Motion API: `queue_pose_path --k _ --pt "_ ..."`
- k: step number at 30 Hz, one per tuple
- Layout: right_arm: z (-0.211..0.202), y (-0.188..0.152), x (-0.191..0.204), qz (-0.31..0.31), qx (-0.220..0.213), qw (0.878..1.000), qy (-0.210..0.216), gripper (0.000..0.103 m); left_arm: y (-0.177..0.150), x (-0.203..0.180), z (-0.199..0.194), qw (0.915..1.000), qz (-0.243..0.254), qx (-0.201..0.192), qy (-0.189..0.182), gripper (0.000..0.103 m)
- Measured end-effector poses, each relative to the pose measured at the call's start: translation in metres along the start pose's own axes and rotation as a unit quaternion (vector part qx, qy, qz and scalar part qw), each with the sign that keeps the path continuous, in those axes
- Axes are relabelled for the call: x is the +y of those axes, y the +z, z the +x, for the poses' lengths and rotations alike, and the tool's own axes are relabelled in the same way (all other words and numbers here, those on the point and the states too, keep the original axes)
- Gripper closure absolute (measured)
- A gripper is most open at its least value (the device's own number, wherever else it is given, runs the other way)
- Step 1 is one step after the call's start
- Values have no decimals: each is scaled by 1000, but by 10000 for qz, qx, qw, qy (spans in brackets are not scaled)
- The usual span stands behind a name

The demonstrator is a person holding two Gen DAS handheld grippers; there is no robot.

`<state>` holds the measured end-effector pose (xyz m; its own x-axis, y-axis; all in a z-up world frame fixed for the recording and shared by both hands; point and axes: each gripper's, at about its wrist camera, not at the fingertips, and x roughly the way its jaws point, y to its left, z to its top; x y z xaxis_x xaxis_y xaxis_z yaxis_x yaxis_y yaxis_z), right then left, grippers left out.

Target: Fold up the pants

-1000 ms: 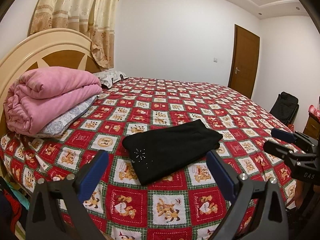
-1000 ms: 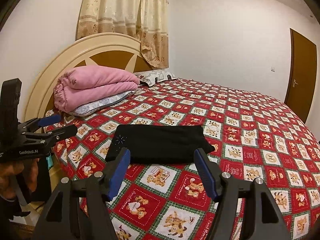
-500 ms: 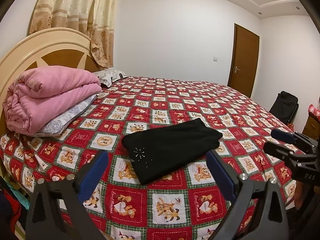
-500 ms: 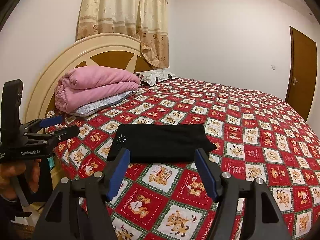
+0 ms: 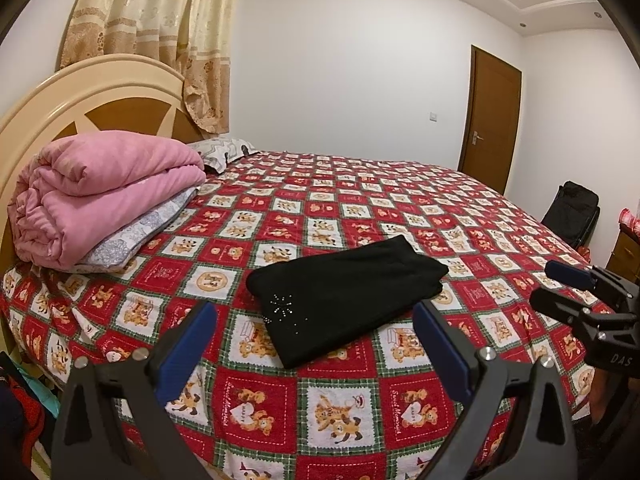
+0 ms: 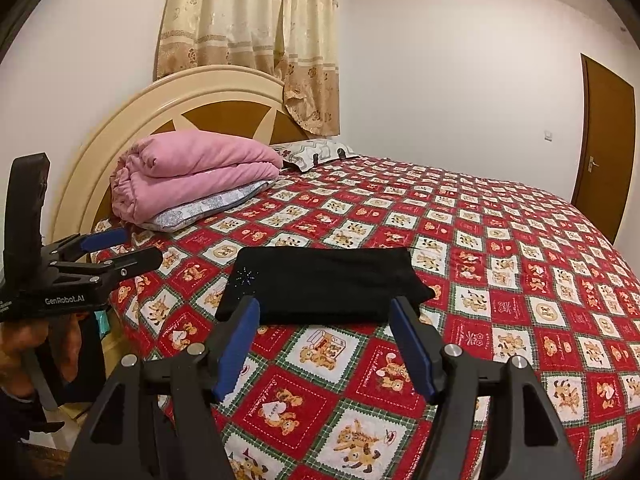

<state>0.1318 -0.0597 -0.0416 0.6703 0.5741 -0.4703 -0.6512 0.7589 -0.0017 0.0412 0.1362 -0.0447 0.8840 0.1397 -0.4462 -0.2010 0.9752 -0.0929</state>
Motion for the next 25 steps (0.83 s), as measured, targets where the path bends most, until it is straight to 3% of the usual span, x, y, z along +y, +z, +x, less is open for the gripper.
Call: queue_pose_path --k 17,25 --pt "0 -3 5 -127 56 9999 72 35 -1 -1 6 9999 -55 110 91 0" --pt "2 -6 7 -142 106 9998 130 35 -5 -4 8 9998 -3 172 -38 0"
